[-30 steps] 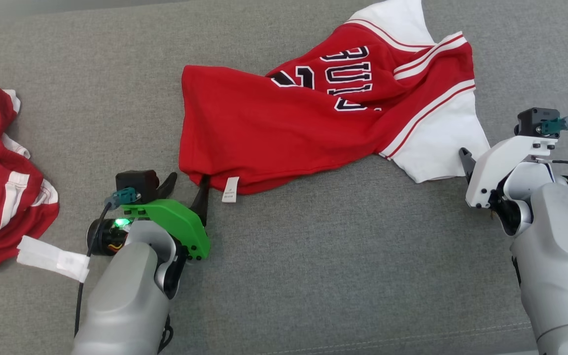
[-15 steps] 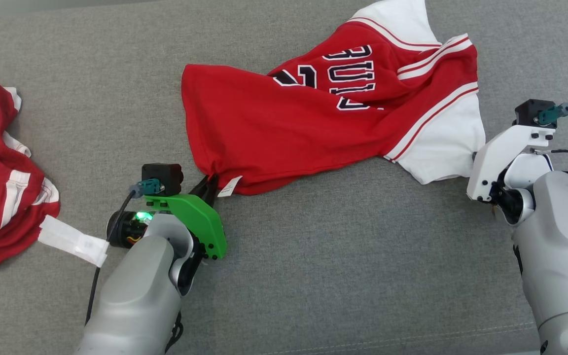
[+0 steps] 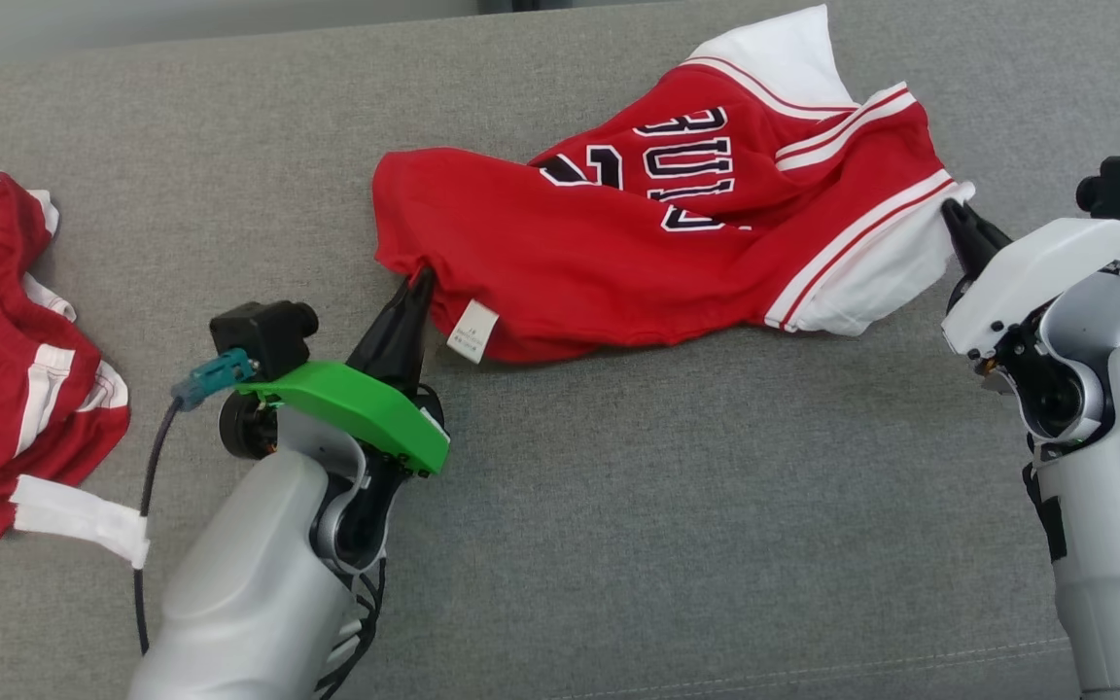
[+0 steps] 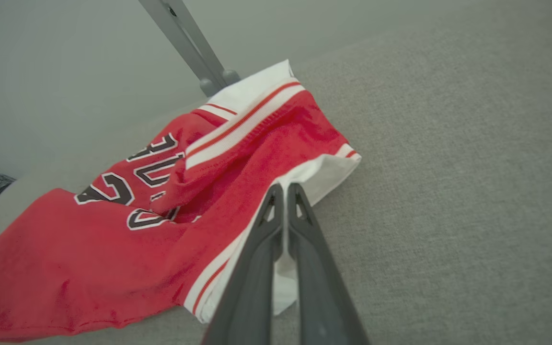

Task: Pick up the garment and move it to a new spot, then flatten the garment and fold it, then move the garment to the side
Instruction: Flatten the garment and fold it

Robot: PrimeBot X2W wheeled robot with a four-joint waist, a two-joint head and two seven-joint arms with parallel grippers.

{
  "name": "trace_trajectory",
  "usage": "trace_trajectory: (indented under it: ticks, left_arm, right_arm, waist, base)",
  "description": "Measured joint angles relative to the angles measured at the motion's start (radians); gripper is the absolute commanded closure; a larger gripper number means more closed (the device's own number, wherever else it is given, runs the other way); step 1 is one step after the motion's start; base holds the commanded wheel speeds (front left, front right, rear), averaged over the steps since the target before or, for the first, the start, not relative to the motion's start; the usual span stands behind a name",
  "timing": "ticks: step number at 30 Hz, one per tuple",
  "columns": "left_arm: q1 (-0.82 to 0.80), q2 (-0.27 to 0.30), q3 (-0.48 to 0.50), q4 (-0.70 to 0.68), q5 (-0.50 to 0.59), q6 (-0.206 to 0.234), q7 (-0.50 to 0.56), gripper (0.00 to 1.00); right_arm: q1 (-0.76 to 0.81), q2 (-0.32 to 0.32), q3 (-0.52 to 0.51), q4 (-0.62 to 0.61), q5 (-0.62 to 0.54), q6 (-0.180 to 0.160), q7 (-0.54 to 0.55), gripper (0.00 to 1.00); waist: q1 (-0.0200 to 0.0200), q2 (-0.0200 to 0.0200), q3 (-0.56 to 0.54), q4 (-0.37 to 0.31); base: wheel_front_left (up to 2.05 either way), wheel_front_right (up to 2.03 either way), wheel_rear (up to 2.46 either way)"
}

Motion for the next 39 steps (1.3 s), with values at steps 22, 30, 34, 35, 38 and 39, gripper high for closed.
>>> trace_trajectory:
  ticks: [22,30,34,35,38,39]
  left_arm:
    - [-0.470,0.162,0.159,-0.250,-0.171,0.058,0.101,1.00]
    - [-0.722,0.090,0.264,-0.218,-0.118,0.008,-0.063,1.00]
    - [-0.658,0.074,0.298,-0.258,-0.080,0.001,-0.070,1.00]
    - [-0.608,0.074,0.286,-0.265,-0.076,0.001,-0.070,1.00]
    - [-0.458,0.074,0.240,-0.262,-0.070,0.001,-0.069,1.00]
    - [-0.395,0.087,0.217,-0.252,-0.056,0.001,-0.069,1.00]
  right_arm:
    - [-0.536,0.075,0.028,-0.123,0.101,0.000,-0.053,1.00]
    - [-0.849,0.030,0.063,0.003,0.058,0.000,-0.580,1.00]
    - [-0.801,-0.039,0.144,0.083,0.083,0.000,-0.603,1.00]
    - [-0.768,-0.049,0.172,0.107,0.103,0.000,-0.591,1.00]
    - [-0.657,-0.079,0.249,0.144,0.145,0.000,-0.551,1.00]
    - [-0.603,-0.098,0.272,0.149,0.172,0.000,-0.529,1.00]
  waist:
    - [0.0001,0.0000,0.207,-0.050]
    - [0.0003,0.0000,0.295,-0.073]
    - [0.0002,0.0000,0.299,-0.058]
    - [0.0003,0.0000,0.297,-0.054]
    - [0.0002,0.0000,0.286,-0.047]
    - [0.0002,0.0000,0.277,-0.045]
  base:
    - [0.00,0.00,0.00]
    - [0.00,0.00,0.00]
    - [0.00,0.00,0.00]
    - [0.00,0.00,0.00]
    - [0.00,0.00,0.00]
    - [0.00,0.00,0.00]
